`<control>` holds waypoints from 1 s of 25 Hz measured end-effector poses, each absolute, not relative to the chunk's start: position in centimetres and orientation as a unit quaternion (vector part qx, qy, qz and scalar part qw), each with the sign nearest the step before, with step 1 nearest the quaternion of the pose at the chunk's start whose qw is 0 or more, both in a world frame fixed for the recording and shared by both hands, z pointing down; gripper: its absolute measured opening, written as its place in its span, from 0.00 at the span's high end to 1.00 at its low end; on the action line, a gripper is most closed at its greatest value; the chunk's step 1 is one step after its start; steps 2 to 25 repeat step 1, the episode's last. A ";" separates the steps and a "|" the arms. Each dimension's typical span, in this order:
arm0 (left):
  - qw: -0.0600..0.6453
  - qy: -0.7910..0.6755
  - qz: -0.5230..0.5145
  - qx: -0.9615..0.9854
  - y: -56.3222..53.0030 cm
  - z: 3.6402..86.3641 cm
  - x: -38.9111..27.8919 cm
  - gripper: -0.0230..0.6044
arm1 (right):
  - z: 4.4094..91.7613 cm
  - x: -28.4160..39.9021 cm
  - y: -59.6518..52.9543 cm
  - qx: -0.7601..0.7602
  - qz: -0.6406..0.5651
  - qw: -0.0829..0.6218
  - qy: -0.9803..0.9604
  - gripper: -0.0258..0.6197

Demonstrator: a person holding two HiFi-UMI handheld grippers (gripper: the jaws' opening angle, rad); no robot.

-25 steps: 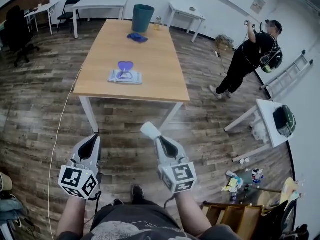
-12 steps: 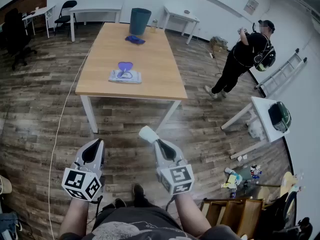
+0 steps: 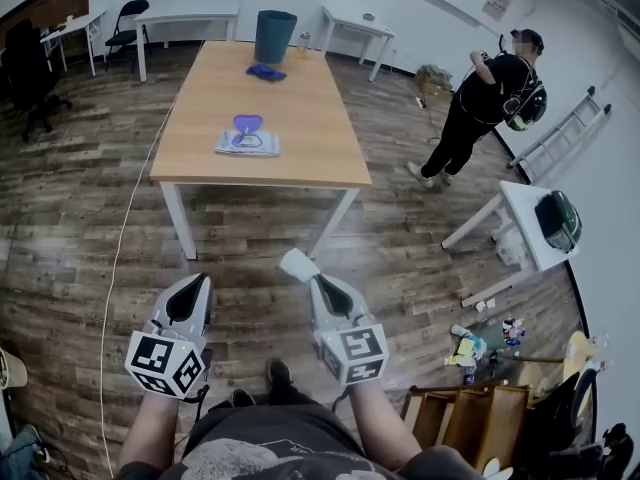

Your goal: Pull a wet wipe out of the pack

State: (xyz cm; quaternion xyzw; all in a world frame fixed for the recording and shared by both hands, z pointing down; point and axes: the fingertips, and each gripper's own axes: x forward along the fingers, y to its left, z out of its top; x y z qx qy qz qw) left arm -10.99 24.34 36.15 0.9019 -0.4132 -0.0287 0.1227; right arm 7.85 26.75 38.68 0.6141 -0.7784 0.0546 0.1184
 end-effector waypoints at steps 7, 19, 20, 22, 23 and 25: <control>0.124 -0.412 -0.026 0.902 24.5 36.4 -10.9 0.93 | 38.8 7.8 26.9 0.614 0.055 0.119 -0.778 0.95; 0.124 -0.412 -0.026 0.902 24.5 36.4 -10.9 0.93 | 38.8 7.8 26.9 0.614 0.055 0.119 -0.778 0.95; 0.124 -0.412 -0.026 0.902 24.5 36.4 -10.9 0.93 | 38.8 7.8 26.9 0.614 0.055 0.119 -0.778 0.95; 0.124 -0.412 -0.026 0.902 24.5 36.4 -10.9 0.93 | 38.8 7.8 26.9 0.614 0.055 0.119 -0.778 0.95; 0.124 -0.412 -0.026 0.902 24.5 36.4 -10.9 0.93 | 38.8 7.8 26.9 0.614 0.055 0.119 -0.778 0.95; 0.124 -0.412 -0.026 0.902 24.5 36.4 -10.9 0.93 | 38.8 7.8 26.9 0.614 0.055 0.119 -0.778 0.95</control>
